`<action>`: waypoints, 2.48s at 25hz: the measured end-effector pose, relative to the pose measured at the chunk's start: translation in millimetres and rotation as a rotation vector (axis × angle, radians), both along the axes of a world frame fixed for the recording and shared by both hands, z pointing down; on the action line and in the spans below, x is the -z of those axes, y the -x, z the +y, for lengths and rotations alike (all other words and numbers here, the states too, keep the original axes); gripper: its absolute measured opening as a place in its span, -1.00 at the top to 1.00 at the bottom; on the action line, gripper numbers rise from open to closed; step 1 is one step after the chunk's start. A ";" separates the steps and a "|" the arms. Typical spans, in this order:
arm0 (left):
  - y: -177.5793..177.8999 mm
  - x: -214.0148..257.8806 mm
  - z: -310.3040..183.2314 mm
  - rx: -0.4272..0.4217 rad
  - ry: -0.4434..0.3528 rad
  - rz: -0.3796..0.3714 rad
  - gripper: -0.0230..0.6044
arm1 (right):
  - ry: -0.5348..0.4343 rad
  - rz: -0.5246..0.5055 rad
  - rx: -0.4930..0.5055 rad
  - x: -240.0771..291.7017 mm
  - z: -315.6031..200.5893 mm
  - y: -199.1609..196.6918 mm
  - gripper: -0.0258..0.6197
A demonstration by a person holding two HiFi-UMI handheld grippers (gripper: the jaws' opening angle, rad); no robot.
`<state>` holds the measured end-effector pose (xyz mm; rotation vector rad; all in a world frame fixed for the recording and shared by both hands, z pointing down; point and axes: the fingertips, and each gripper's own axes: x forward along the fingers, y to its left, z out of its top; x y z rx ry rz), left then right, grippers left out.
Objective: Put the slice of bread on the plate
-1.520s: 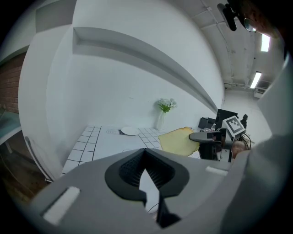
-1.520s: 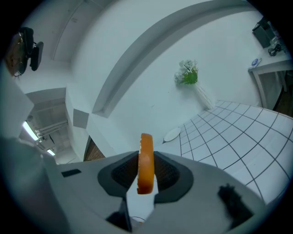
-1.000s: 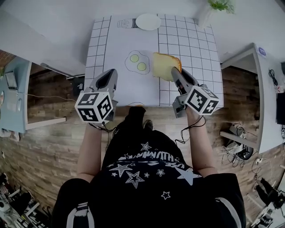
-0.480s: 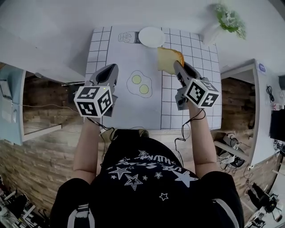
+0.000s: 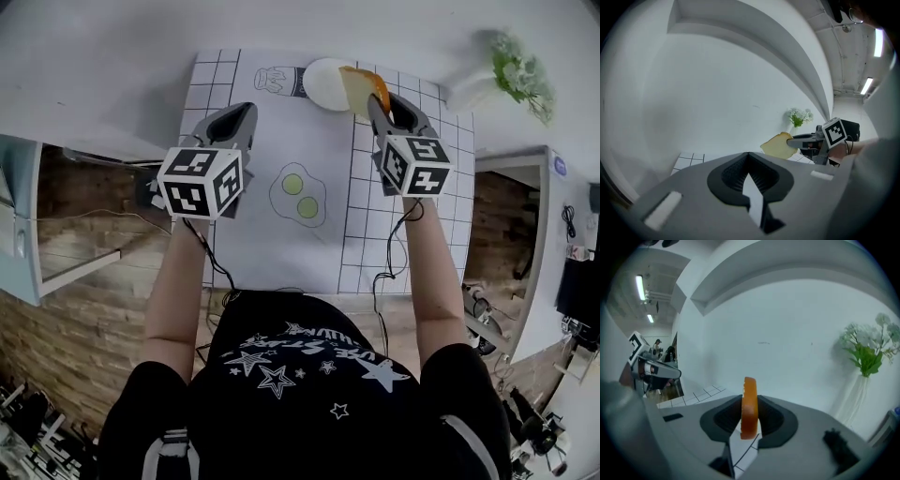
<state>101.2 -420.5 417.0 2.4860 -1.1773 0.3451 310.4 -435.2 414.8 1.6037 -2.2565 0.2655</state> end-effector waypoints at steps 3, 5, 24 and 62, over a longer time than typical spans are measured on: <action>-1.6 -7.5 -11.1 0.002 0.018 0.002 0.90 | -0.040 0.134 0.040 -6.1 -18.4 5.0 0.61; -1.8 -11.8 -19.3 0.001 0.026 0.001 0.90 | -0.081 0.262 0.073 -13.3 -29.5 10.2 0.61; 1.1 -40.8 -39.9 -0.006 0.090 0.002 0.90 | -0.203 1.027 0.405 -99.8 -57.6 61.1 0.61; 22.0 -40.9 5.3 0.030 0.138 0.039 0.90 | 0.028 0.729 0.443 -121.0 -2.7 77.4 0.43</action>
